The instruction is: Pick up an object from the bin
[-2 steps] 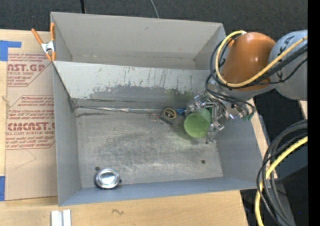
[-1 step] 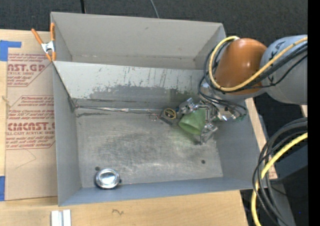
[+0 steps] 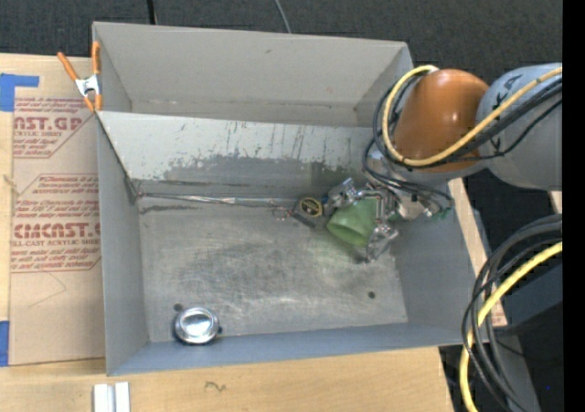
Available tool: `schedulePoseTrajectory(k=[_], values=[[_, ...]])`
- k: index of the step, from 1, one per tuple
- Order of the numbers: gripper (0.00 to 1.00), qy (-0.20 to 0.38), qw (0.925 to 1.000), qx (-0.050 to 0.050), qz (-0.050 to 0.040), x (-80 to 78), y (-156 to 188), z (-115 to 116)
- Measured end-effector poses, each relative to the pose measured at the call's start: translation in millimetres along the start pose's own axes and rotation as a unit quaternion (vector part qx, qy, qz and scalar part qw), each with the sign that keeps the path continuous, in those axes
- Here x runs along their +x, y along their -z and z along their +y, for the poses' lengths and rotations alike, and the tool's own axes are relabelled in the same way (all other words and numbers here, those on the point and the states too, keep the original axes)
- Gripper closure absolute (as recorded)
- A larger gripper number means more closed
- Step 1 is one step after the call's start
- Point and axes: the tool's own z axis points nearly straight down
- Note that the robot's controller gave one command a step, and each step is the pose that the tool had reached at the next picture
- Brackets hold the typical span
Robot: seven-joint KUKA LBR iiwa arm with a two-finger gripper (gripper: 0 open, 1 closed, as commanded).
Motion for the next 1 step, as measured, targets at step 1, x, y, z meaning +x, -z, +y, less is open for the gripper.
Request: schedulePoseTrajectory(k=[1], values=[[1.00,0.167,0.9859,0.003,0.0086,3.6,151.8,40.3]])
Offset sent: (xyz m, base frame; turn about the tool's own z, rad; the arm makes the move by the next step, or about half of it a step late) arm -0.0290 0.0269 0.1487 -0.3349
